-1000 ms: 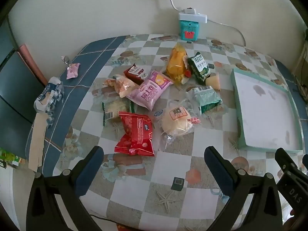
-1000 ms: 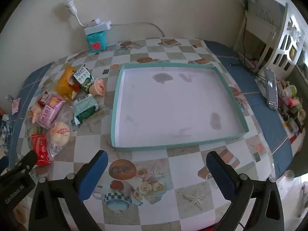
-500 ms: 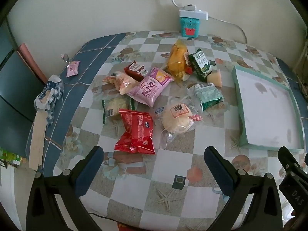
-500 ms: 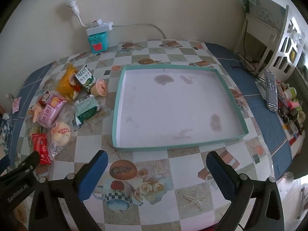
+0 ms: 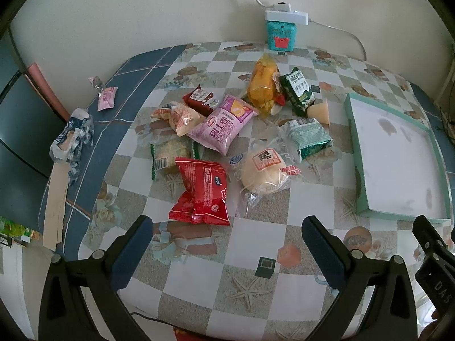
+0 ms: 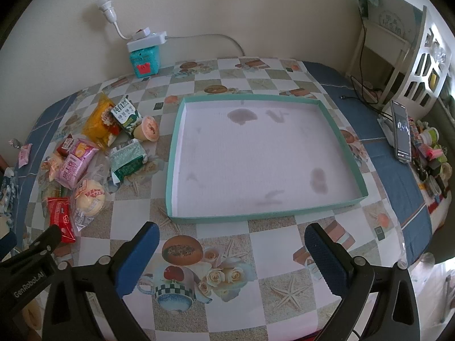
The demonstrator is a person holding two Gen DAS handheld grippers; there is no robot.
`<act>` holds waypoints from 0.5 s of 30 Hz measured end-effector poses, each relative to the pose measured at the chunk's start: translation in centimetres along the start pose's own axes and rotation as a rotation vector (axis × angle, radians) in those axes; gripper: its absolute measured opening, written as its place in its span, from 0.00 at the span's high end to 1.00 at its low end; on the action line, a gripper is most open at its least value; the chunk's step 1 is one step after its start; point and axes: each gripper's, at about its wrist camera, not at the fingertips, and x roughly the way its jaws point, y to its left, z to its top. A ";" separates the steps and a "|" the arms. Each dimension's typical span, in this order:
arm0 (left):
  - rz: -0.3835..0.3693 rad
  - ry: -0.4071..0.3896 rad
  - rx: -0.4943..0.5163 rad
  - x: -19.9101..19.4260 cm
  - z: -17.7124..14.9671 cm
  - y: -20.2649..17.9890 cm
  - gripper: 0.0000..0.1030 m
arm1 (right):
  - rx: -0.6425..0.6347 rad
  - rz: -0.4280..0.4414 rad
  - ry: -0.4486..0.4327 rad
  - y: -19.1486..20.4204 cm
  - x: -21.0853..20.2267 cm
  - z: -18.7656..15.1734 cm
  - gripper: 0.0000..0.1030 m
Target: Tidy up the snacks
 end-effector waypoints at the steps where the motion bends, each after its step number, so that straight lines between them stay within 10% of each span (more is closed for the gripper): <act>1: 0.001 0.001 0.000 0.0 0.0 0.0 0.00 | 0.000 0.000 0.000 0.0 0.0 0.0 0.00; 15: 0.001 0.009 0.000 0.3 -0.1 0.0 0.00 | 0.006 0.002 0.004 0.0 0.1 -0.1 0.00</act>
